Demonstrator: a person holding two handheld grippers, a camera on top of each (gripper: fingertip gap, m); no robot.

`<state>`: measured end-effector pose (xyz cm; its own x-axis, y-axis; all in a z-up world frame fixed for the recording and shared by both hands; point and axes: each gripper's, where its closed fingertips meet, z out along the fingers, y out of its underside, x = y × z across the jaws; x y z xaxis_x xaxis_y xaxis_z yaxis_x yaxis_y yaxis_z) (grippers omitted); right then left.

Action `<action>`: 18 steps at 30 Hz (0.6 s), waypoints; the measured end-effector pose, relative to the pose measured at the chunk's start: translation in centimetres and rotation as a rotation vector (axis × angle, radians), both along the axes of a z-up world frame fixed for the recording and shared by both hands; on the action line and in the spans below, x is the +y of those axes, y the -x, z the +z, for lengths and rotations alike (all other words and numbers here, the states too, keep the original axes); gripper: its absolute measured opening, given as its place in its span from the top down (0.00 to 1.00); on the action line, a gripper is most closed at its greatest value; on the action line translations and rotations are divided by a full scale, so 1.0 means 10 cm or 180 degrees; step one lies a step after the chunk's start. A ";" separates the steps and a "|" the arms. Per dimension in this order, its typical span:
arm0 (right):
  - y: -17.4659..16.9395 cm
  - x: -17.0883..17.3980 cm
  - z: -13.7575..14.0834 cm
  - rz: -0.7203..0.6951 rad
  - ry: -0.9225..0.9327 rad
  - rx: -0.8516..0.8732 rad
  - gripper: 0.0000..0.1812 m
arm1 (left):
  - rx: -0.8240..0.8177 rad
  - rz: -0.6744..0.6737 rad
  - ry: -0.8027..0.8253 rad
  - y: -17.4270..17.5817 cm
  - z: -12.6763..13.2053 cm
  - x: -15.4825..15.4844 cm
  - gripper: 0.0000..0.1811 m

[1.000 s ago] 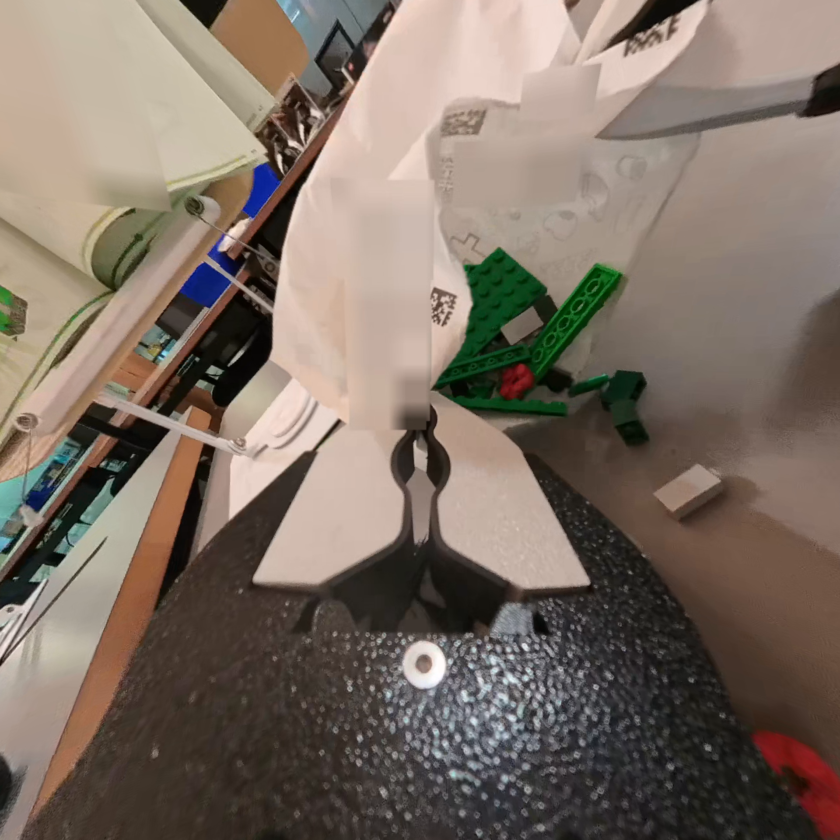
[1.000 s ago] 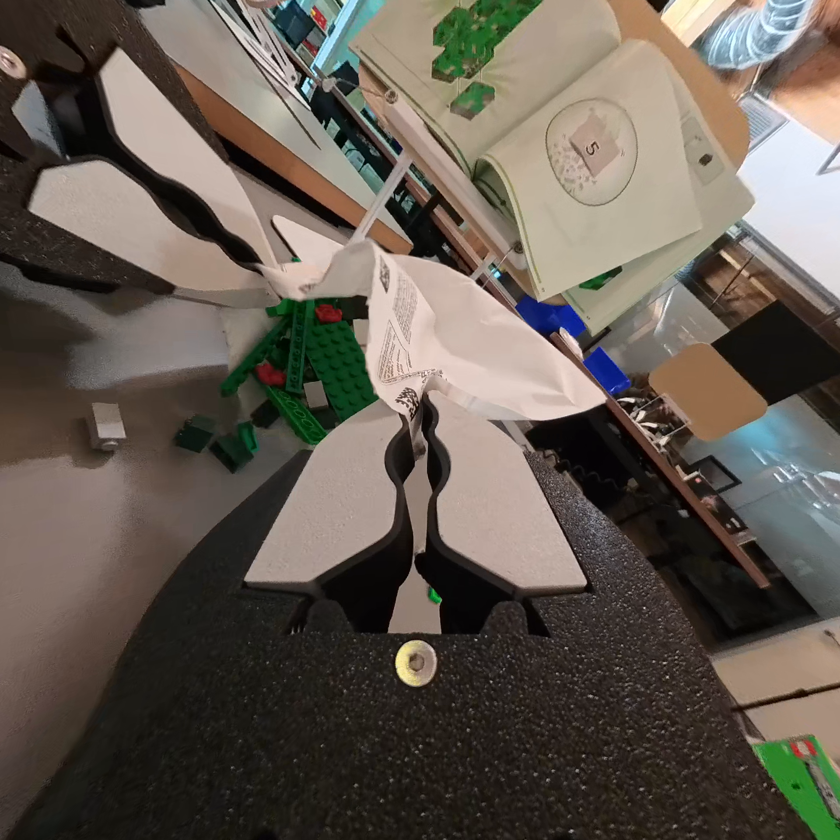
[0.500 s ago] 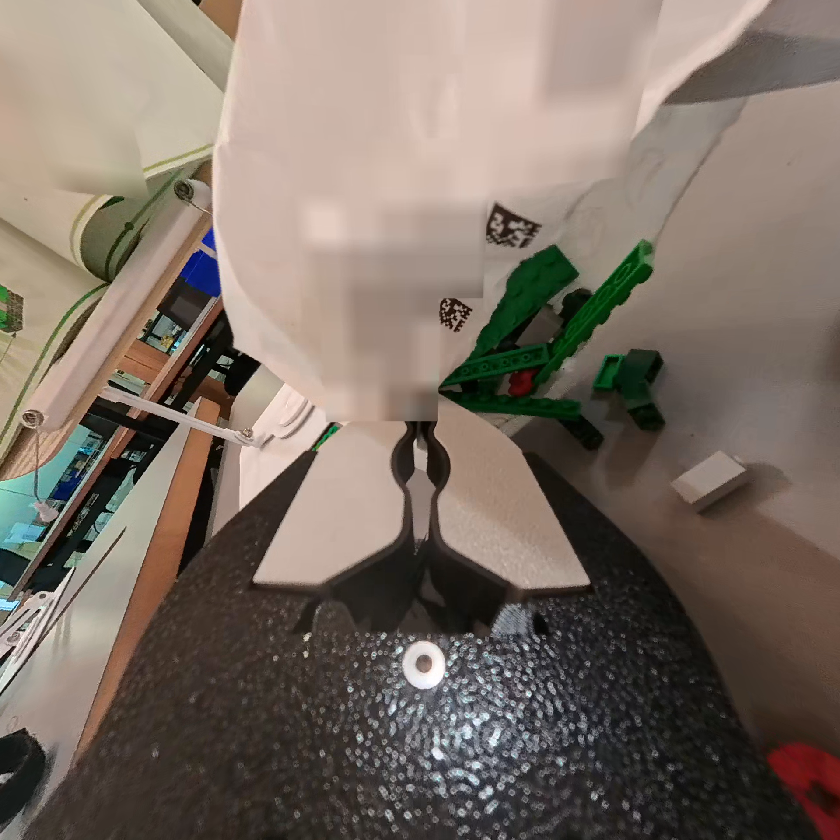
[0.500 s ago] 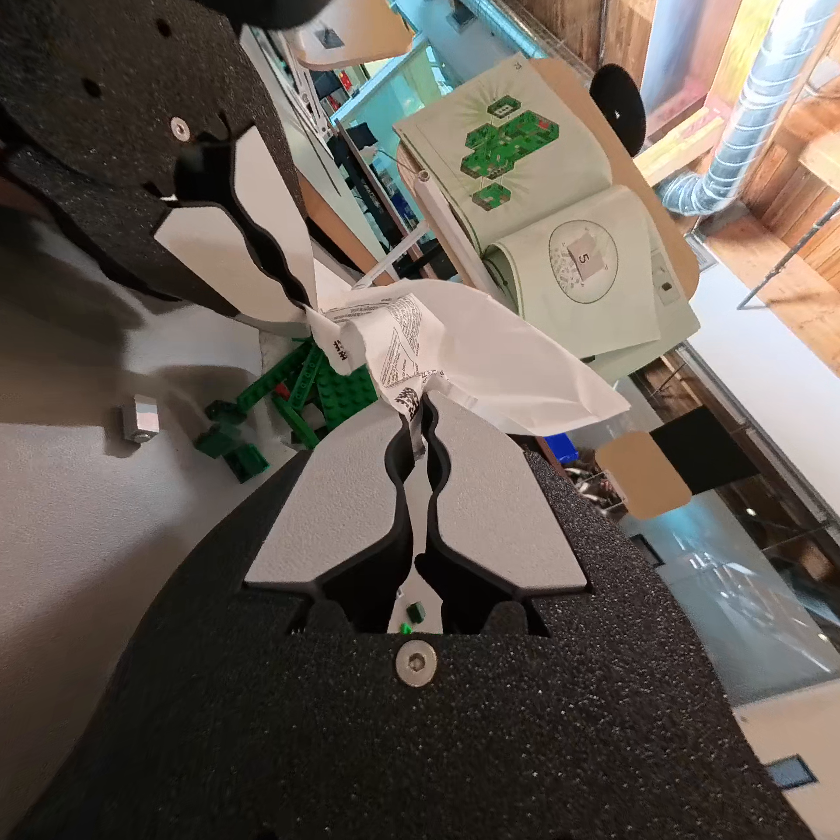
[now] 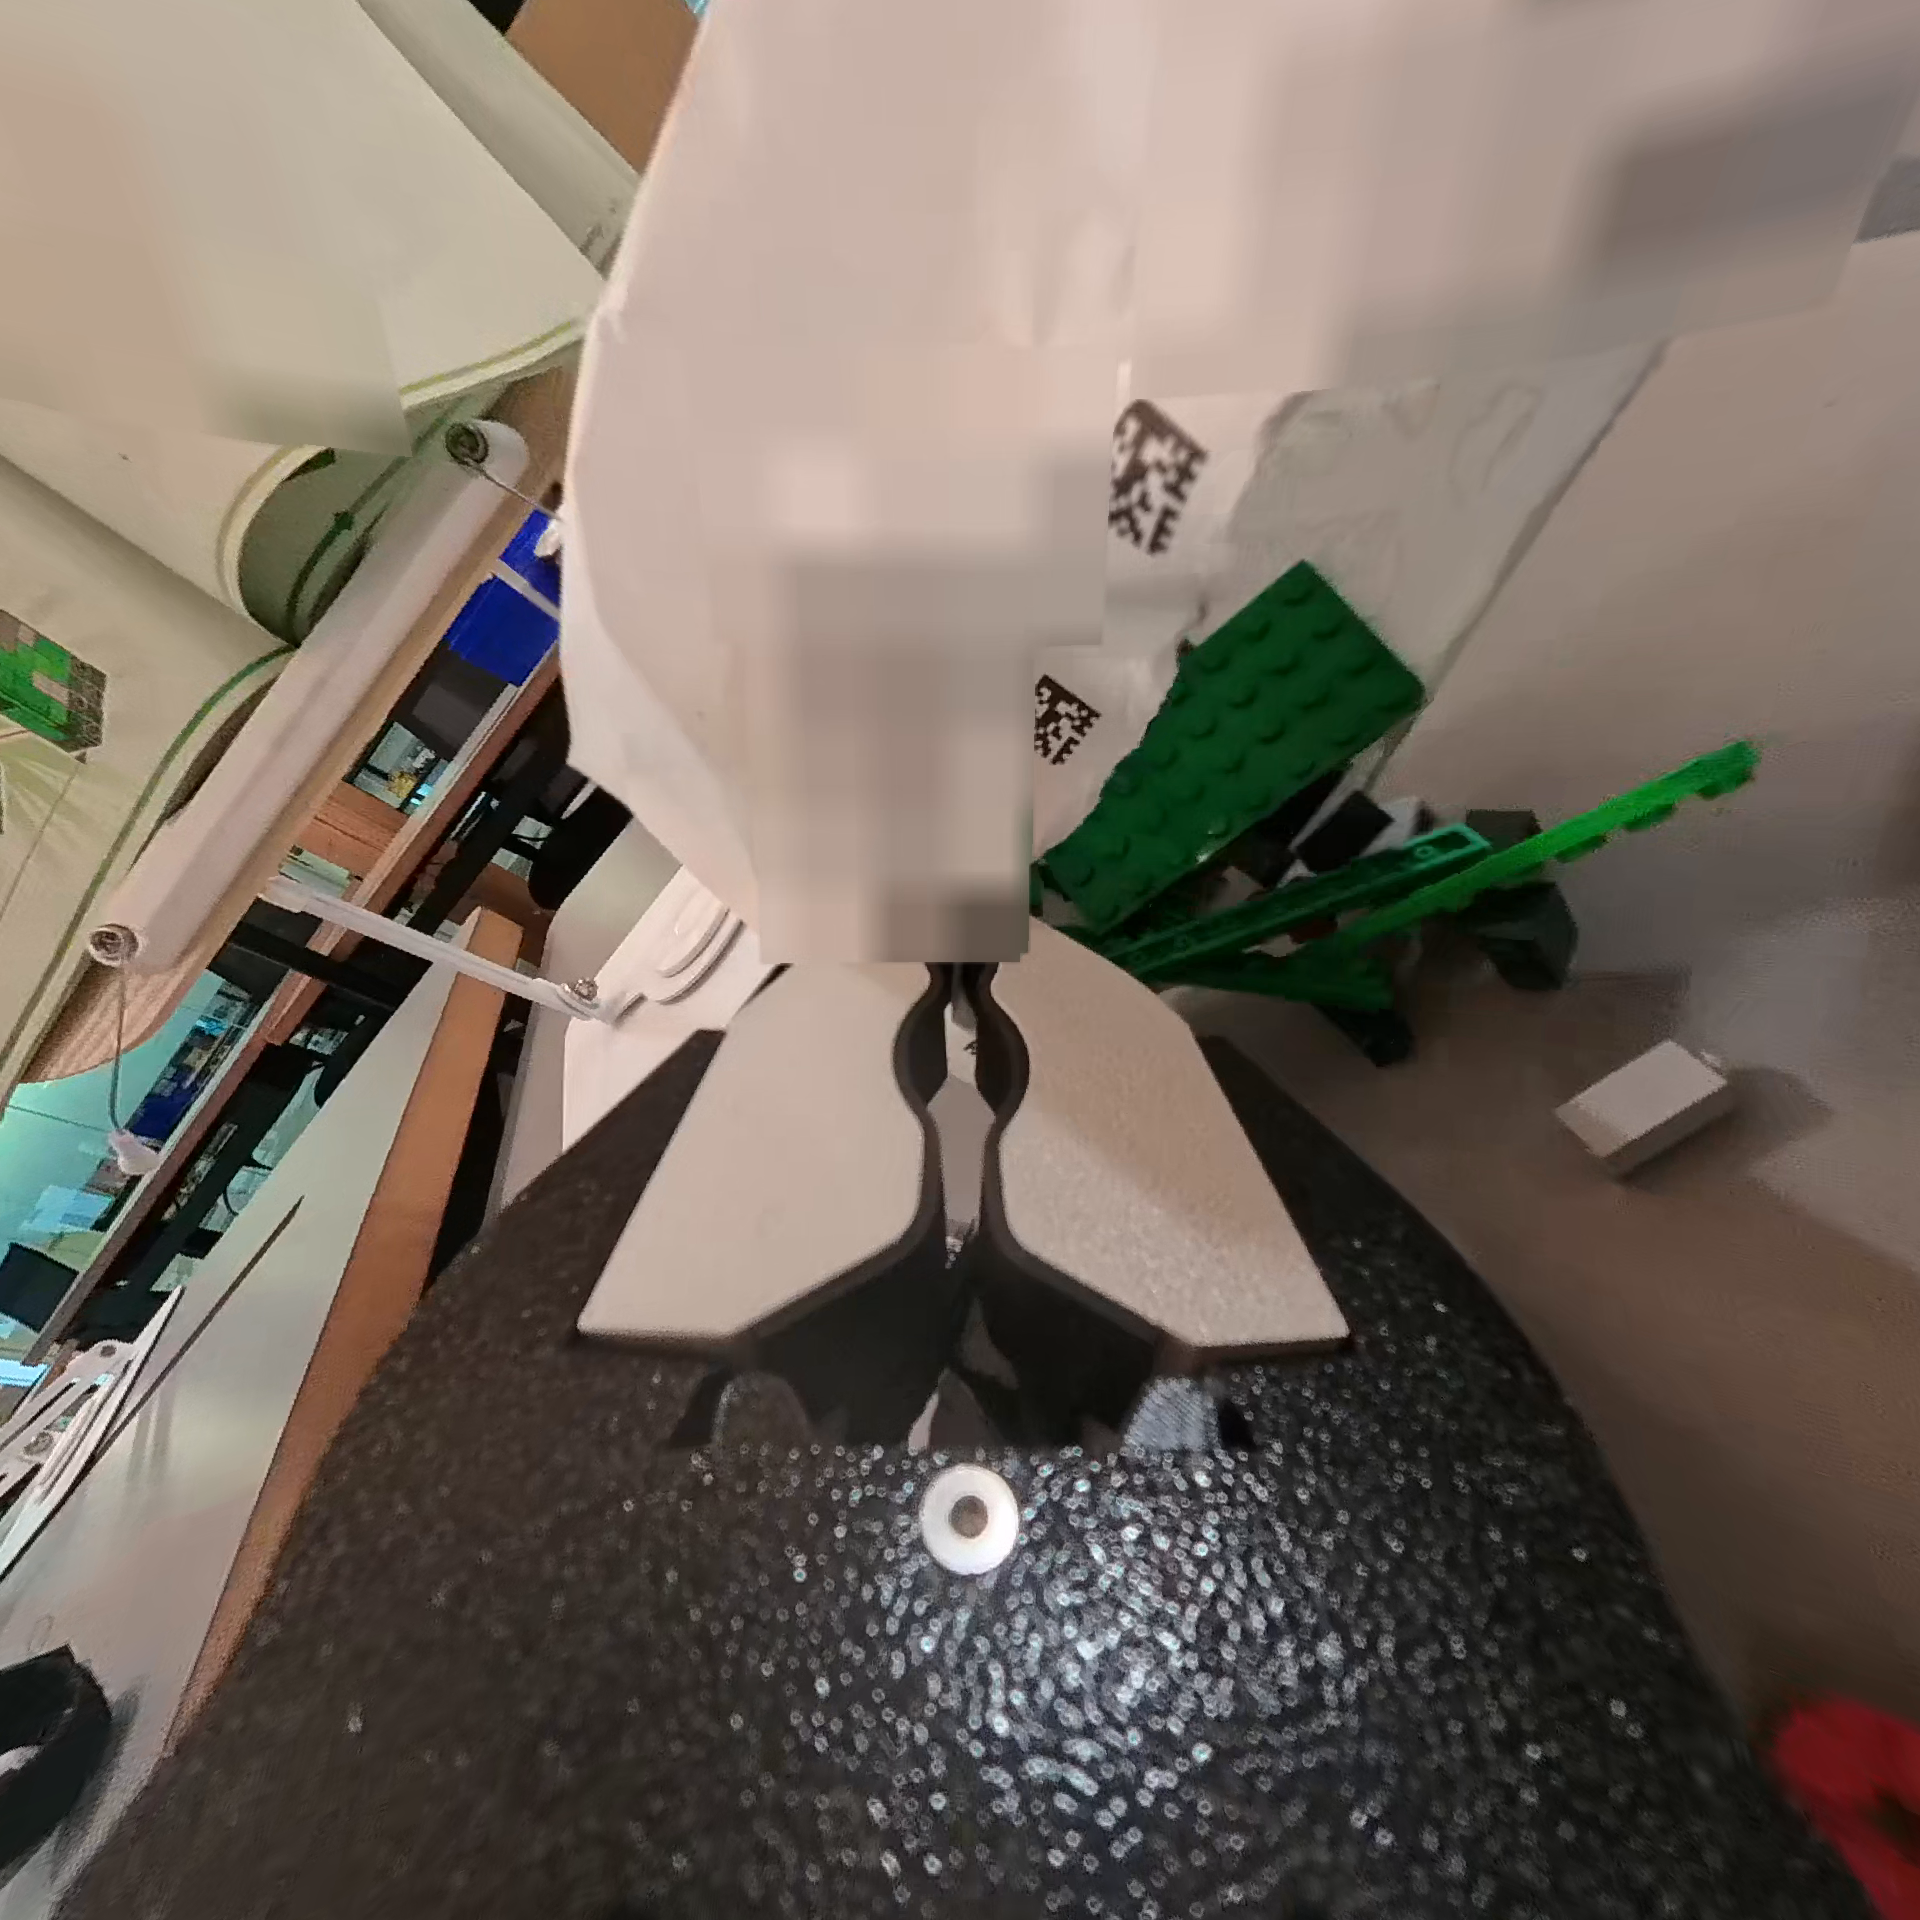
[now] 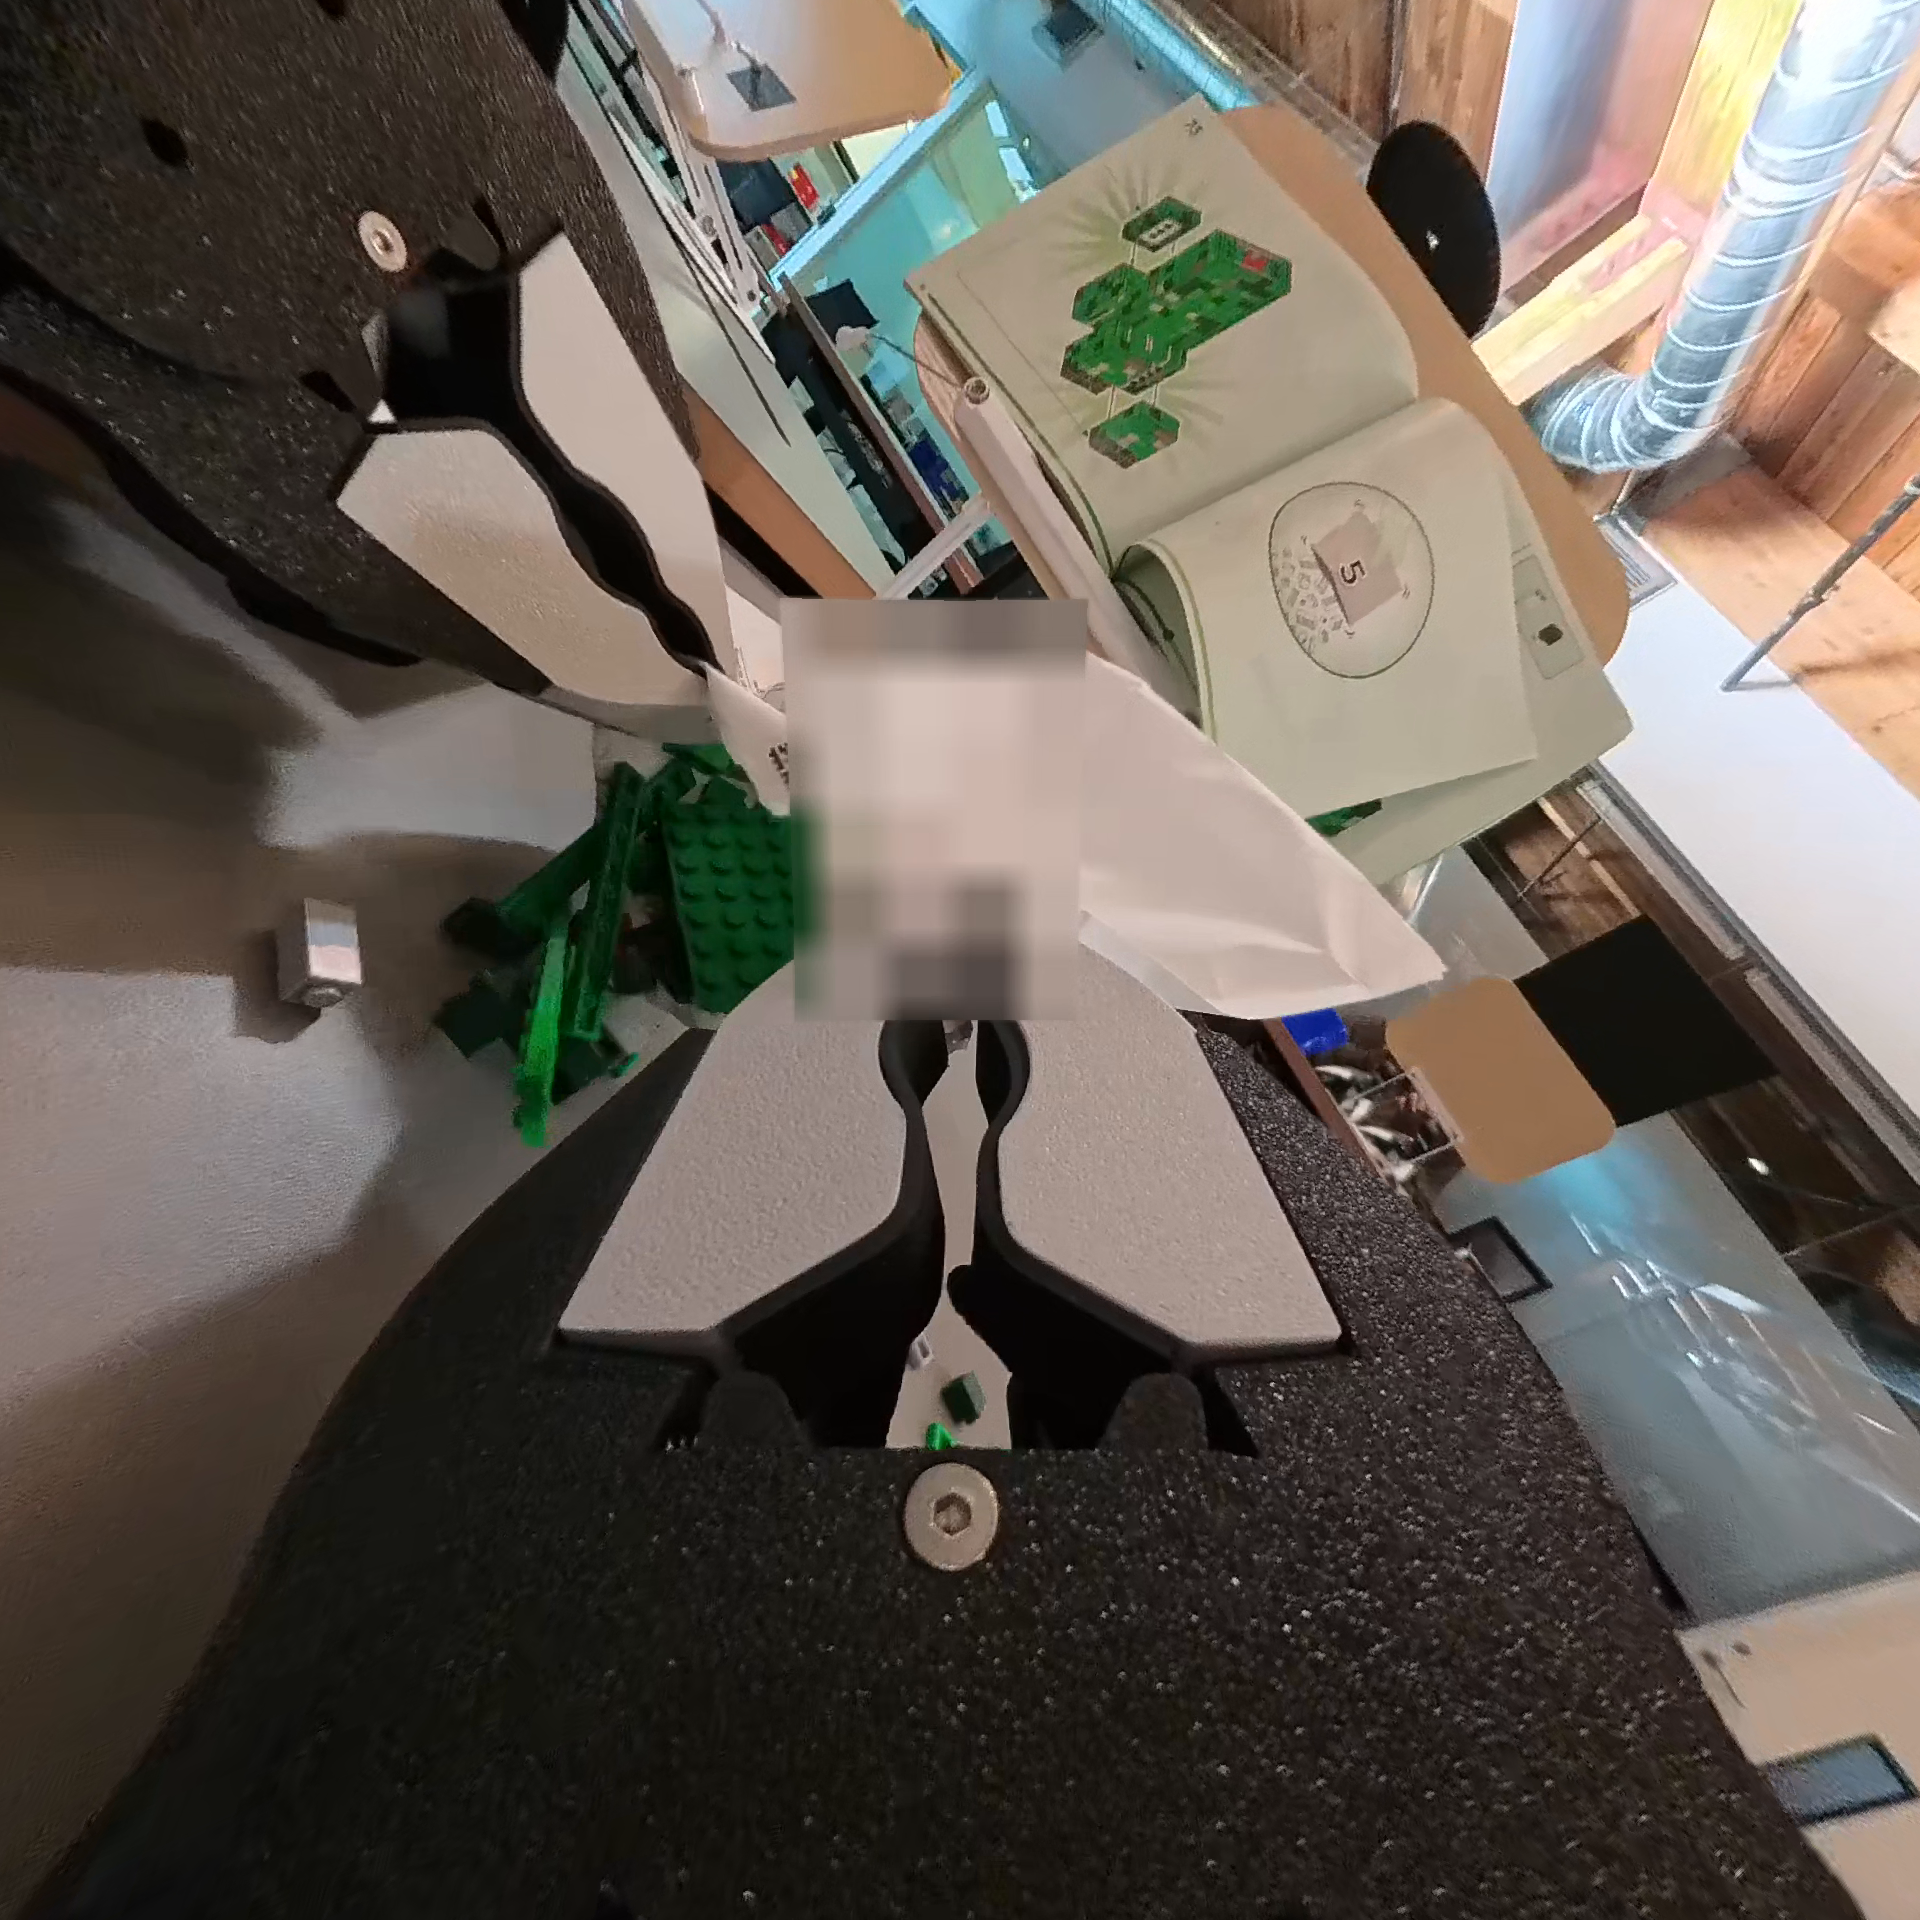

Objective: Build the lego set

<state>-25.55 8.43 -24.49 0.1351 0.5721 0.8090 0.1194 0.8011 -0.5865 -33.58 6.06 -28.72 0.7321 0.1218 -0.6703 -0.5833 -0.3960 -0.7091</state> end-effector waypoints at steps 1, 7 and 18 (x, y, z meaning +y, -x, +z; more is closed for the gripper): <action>0.00 0.00 0.00 -0.0004 -0.0005 0.0007 1.00 | 0.0033 -0.0012 -0.0038 -0.01 0.02 -0.01 1.00; -0.02 0.02 0.04 -0.0008 0.0020 0.0081 1.00 | 0.0156 -0.0042 -0.0178 -0.04 0.11 -0.02 1.00; -0.04 0.03 0.09 0.0013 -0.0038 0.0184 1.00 | 0.0294 -0.0045 -0.0379 -0.02 0.23 -0.05 1.00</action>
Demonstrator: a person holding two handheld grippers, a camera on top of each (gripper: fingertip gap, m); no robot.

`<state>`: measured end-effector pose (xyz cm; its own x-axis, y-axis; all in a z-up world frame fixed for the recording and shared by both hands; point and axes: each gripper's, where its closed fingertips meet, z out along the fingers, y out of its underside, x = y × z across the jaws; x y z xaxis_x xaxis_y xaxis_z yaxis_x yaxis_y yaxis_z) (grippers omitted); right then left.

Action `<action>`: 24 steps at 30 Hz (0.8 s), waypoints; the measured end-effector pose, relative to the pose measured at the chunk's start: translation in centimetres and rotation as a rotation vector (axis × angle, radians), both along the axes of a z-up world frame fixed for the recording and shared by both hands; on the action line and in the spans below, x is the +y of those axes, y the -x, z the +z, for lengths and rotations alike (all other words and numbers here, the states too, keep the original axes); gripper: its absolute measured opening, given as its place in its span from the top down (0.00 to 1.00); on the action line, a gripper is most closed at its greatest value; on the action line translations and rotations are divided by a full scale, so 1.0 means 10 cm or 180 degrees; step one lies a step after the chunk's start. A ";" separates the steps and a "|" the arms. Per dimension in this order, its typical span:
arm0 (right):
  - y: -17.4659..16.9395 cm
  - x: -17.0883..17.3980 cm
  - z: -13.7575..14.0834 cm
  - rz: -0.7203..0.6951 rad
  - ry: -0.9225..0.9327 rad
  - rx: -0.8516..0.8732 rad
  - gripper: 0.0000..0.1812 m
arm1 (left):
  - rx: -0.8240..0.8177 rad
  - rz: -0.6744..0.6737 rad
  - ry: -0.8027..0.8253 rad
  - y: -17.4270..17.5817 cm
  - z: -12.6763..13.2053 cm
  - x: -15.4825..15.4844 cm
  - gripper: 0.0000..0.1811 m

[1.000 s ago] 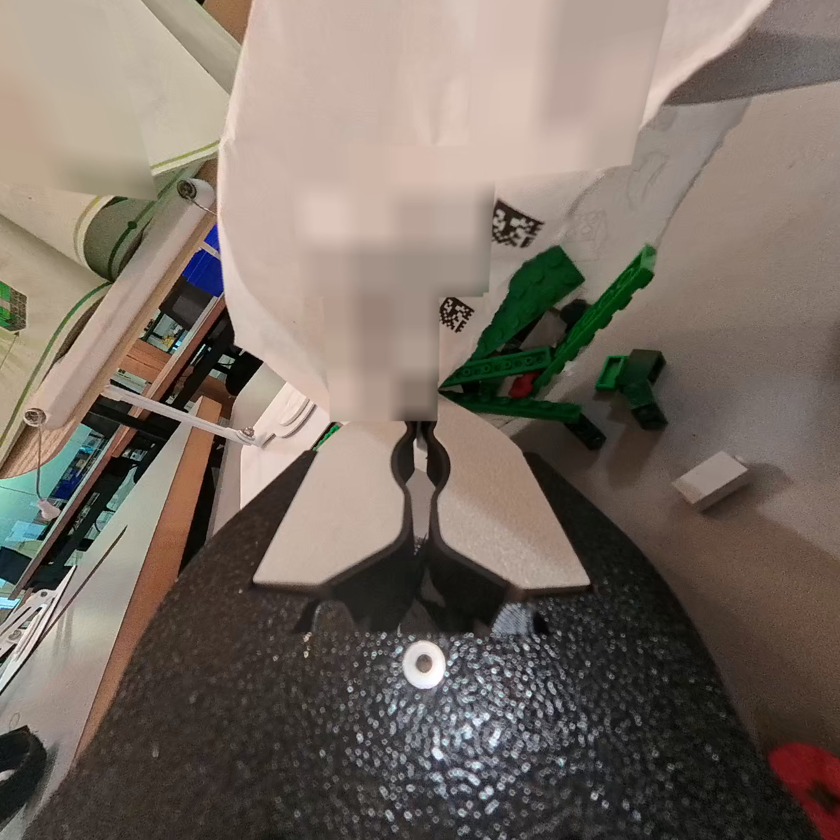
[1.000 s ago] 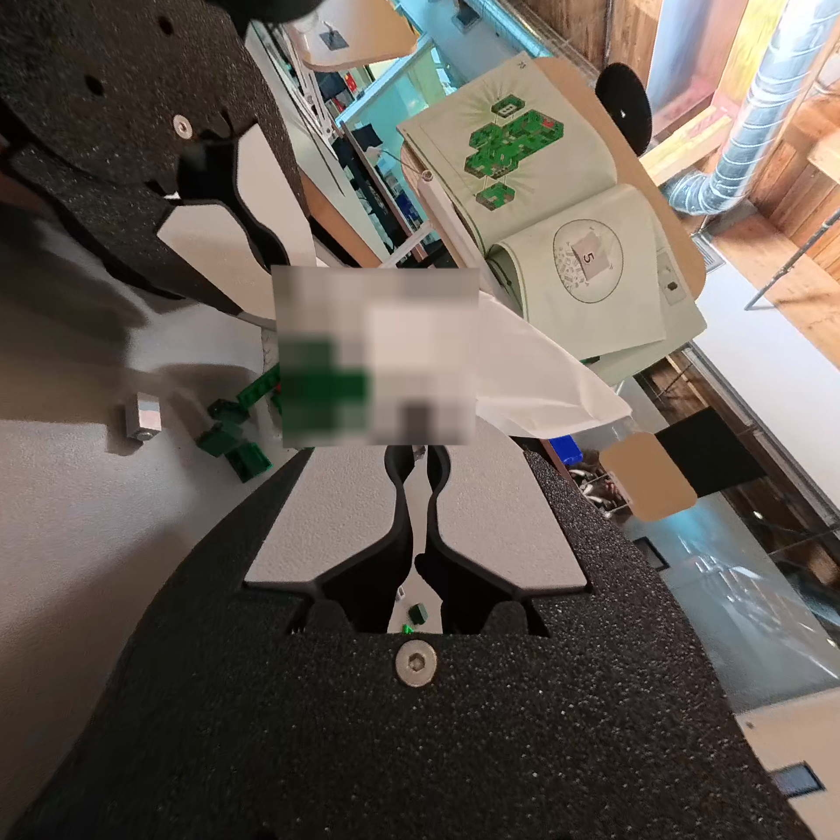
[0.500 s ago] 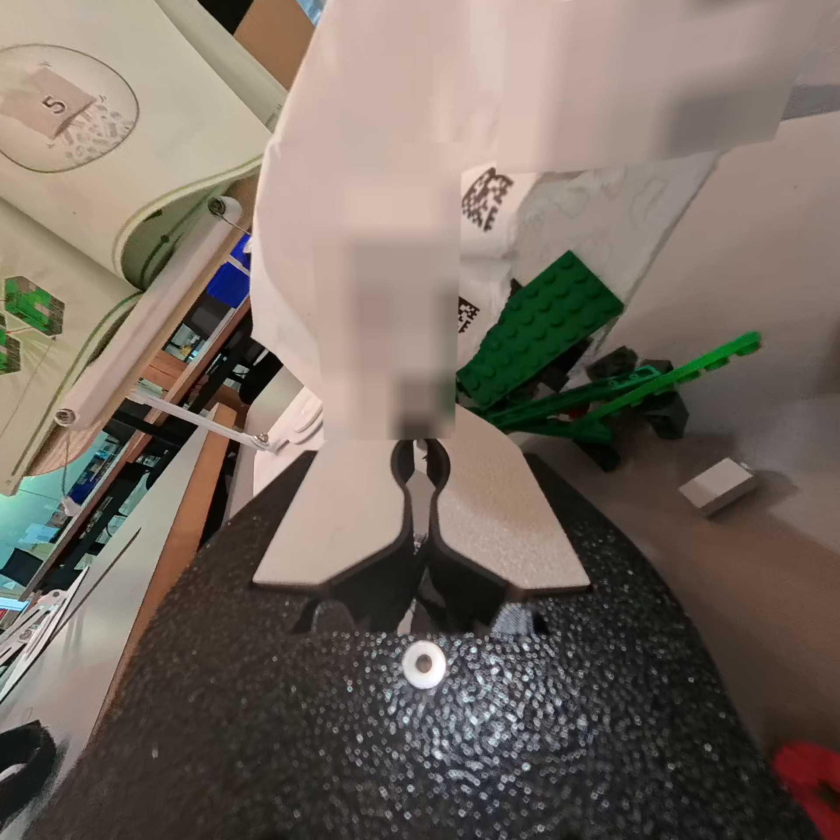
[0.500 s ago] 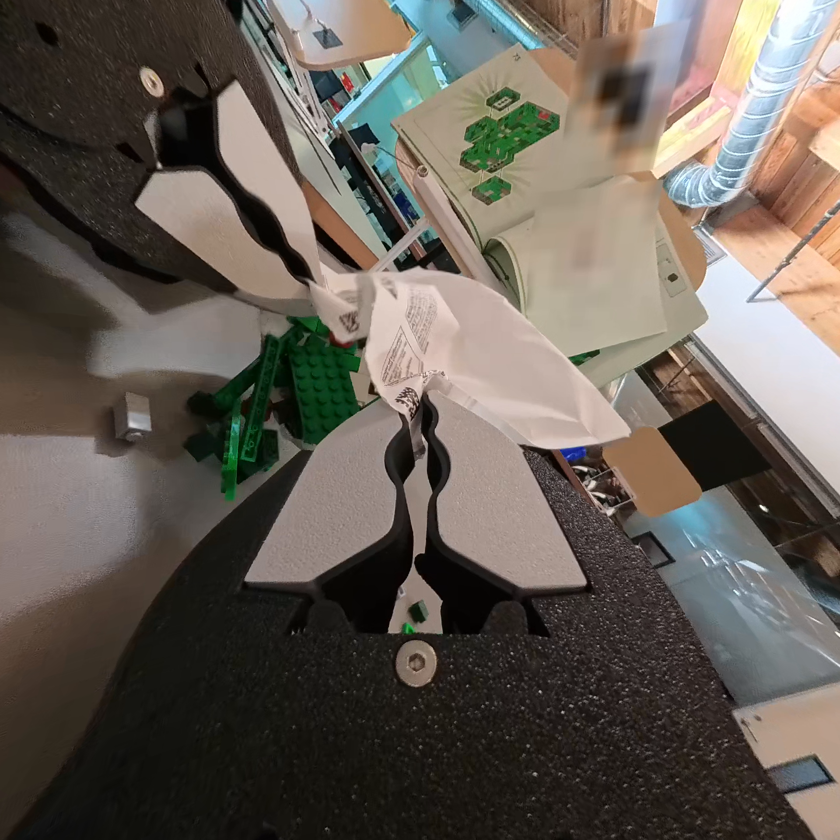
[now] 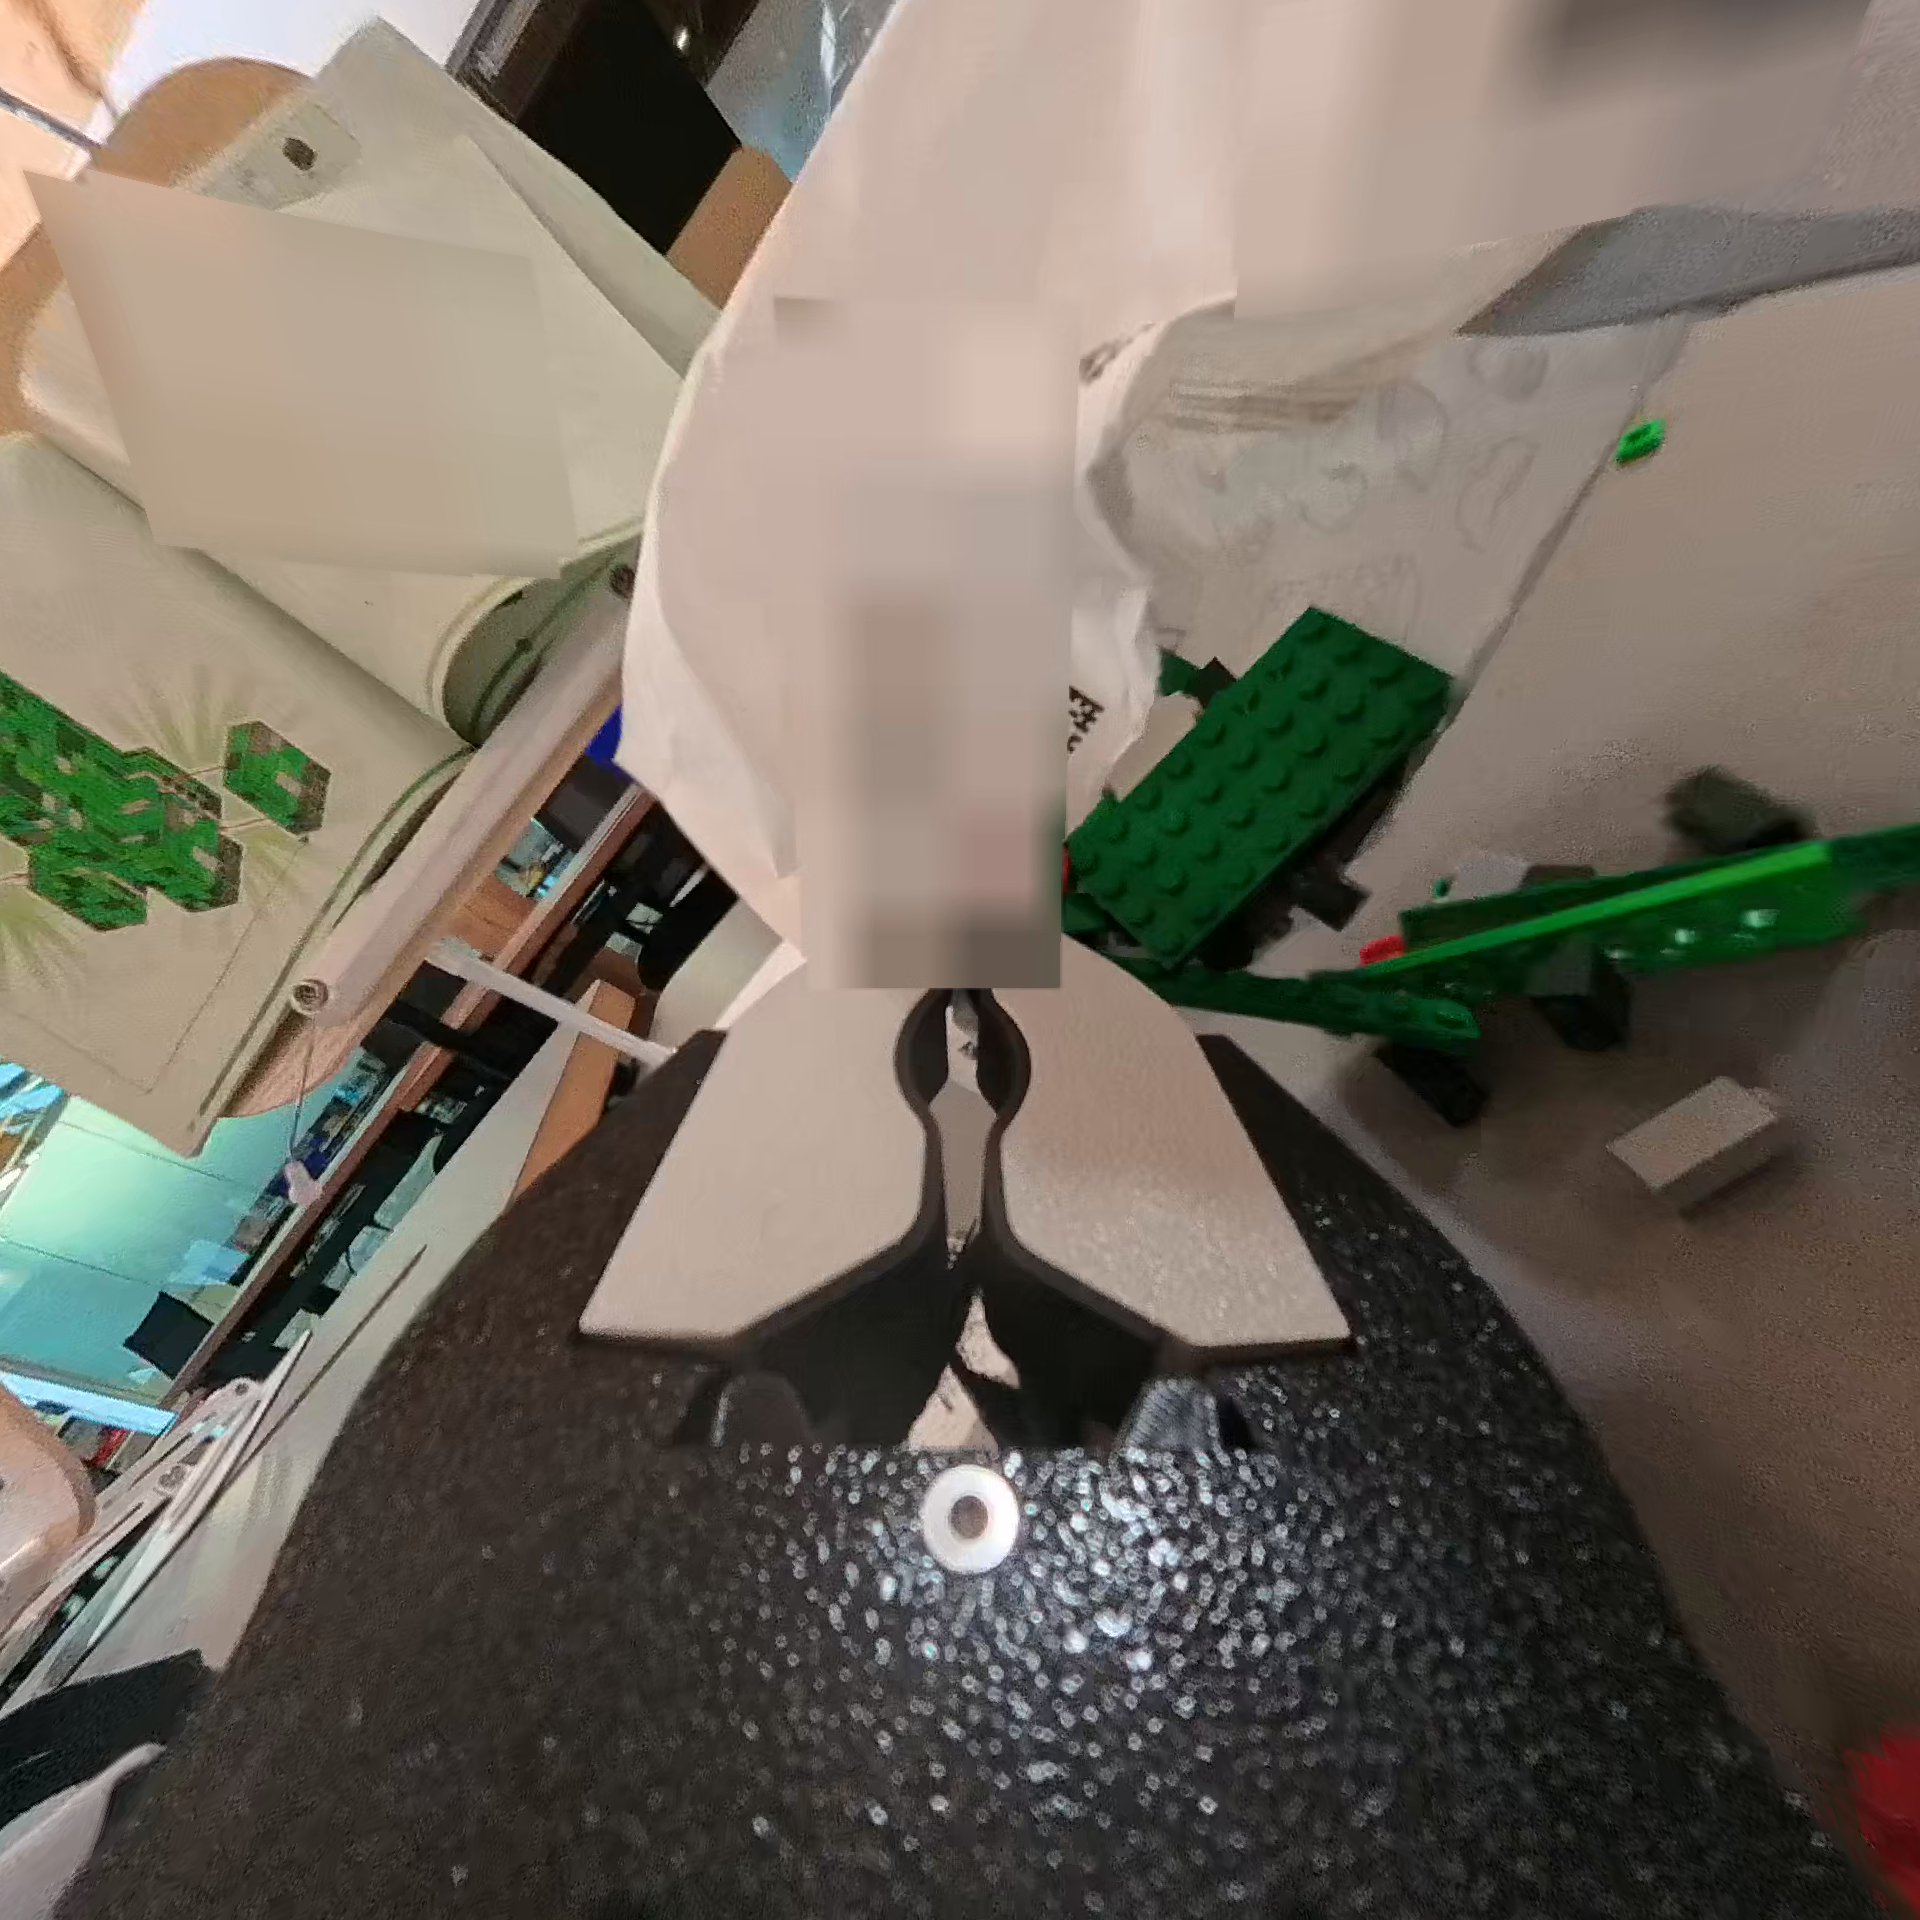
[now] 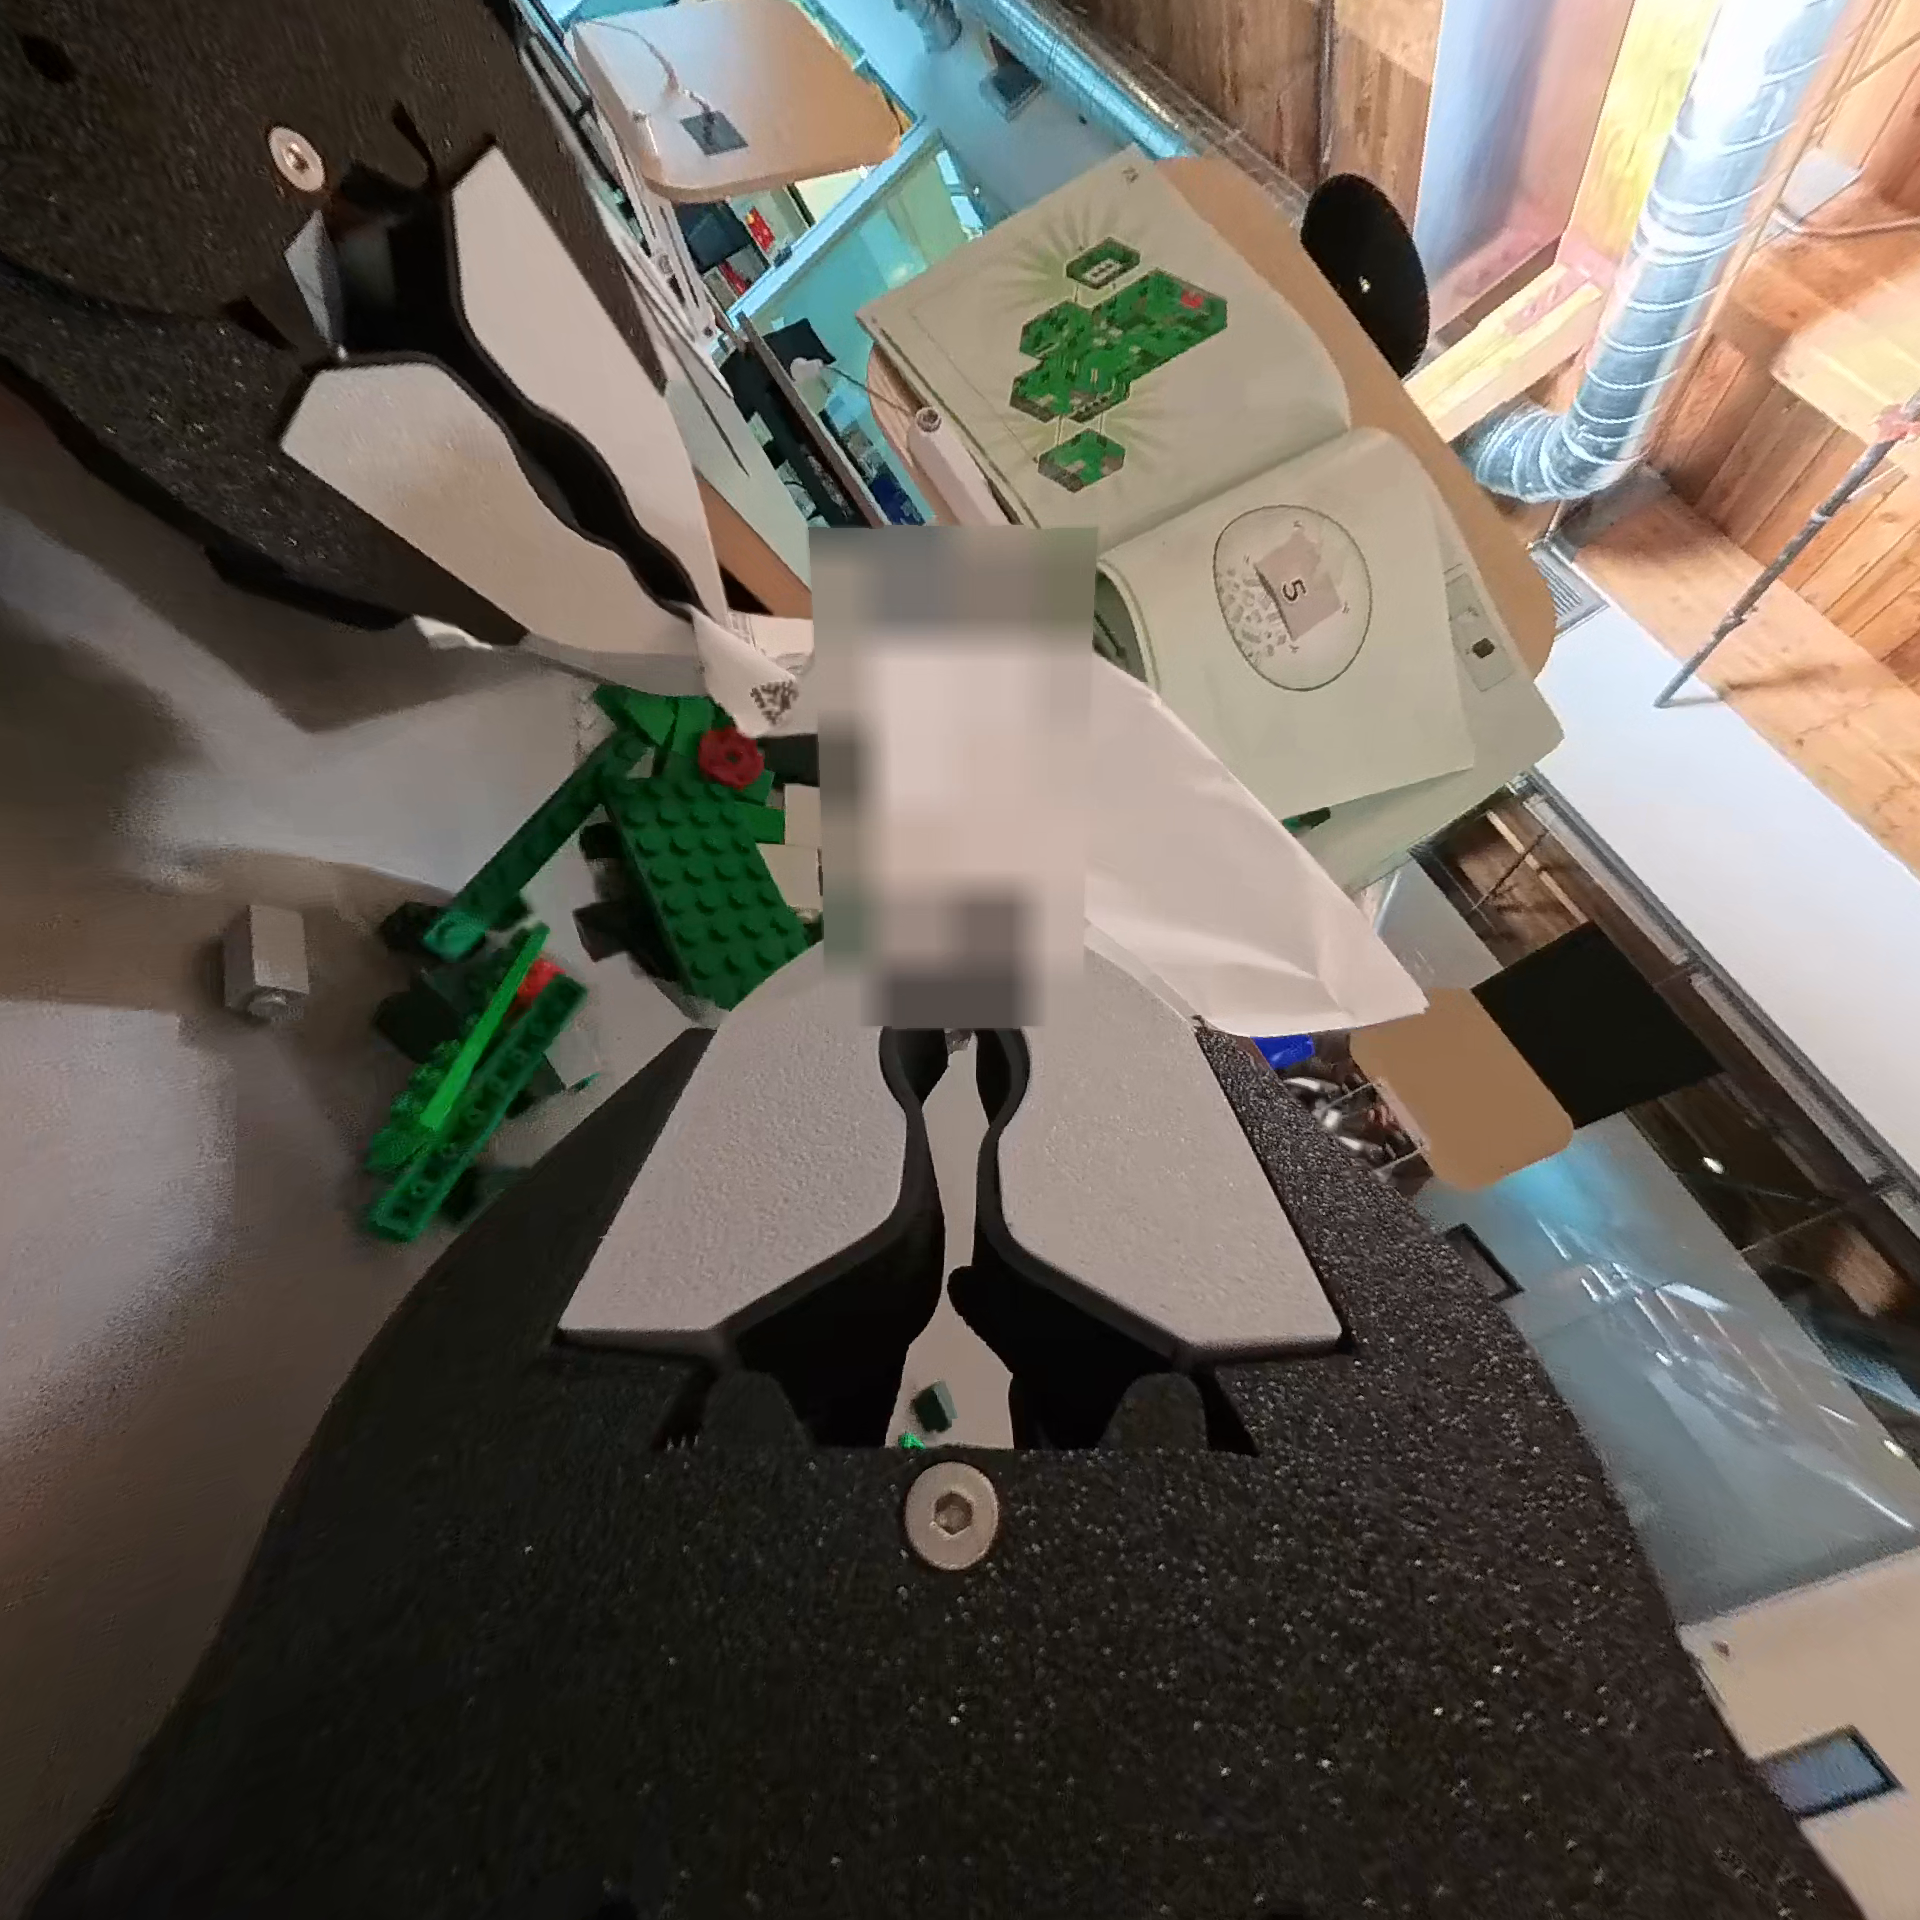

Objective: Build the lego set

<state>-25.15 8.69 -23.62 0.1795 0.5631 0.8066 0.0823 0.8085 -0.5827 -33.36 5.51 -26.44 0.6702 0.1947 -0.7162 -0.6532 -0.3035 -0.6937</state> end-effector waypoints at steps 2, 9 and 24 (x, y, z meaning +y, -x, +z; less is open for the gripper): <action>-0.01 -0.03 0.03 0.0025 -0.0035 0.0049 1.00 | -0.0045 0.0014 -0.0030 0.01 0.02 -0.01 1.00; -0.01 0.01 0.01 0.0005 0.0049 0.0019 1.00 | -0.0042 0.0033 -0.0004 0.03 0.00 0.00 1.00; 0.01 0.04 -0.02 -0.0011 0.0058 -0.0010 1.00 | 0.0138 -0.0017 -0.0036 -0.02 0.03 0.01 1.00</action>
